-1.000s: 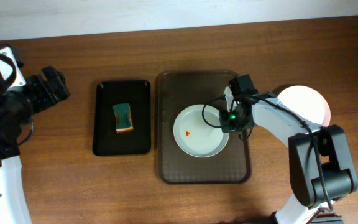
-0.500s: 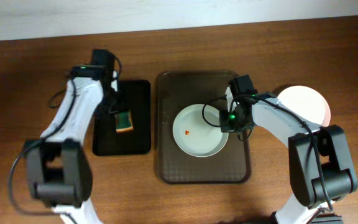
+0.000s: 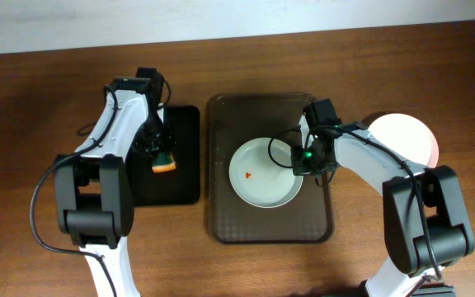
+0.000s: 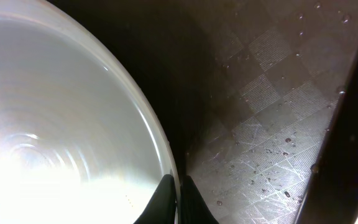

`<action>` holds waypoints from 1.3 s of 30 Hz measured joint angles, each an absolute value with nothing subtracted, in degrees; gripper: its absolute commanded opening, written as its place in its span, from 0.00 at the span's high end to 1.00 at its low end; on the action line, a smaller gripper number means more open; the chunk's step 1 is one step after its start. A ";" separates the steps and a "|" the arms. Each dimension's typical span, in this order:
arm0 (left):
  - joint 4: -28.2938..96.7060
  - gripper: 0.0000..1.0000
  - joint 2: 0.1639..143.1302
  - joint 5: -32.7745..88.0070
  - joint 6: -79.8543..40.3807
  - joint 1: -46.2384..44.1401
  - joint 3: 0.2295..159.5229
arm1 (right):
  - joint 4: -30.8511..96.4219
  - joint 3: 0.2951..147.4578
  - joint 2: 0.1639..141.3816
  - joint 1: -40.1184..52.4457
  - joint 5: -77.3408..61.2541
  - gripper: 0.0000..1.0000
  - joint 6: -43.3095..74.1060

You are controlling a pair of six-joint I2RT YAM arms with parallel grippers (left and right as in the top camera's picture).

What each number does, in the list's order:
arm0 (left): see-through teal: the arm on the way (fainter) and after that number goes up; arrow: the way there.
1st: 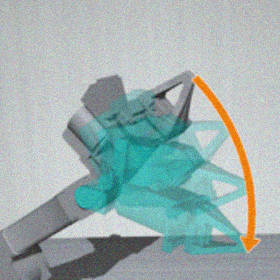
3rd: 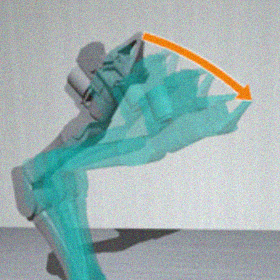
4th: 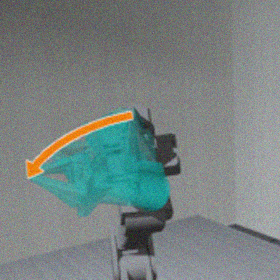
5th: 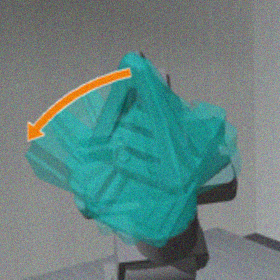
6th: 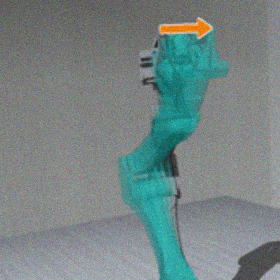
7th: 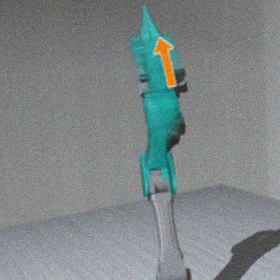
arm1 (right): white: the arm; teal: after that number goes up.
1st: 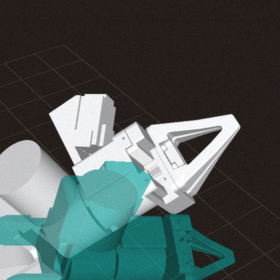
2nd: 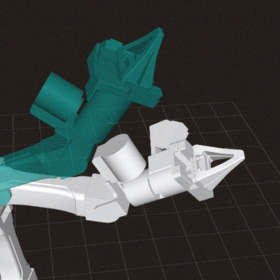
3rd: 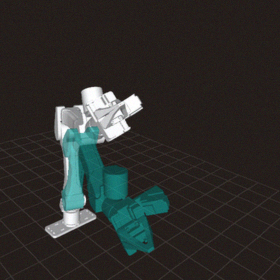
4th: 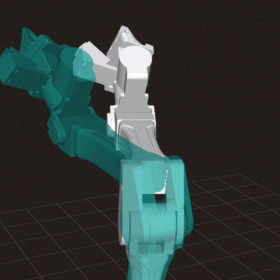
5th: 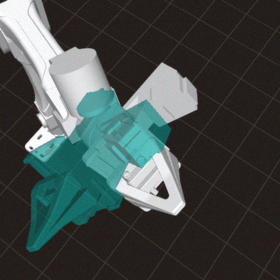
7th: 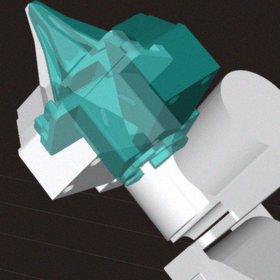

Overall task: Clean dirty plates on tray and stack at the side
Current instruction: 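Pick up the sponge with the left gripper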

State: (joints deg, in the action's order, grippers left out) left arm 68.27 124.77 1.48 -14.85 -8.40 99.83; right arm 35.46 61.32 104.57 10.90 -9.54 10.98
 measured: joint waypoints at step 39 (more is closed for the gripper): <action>63.64 0.35 120.40 -2.22 -17.34 -7.46 94.04 | 35.44 61.32 104.57 10.90 -9.56 0.96 11.86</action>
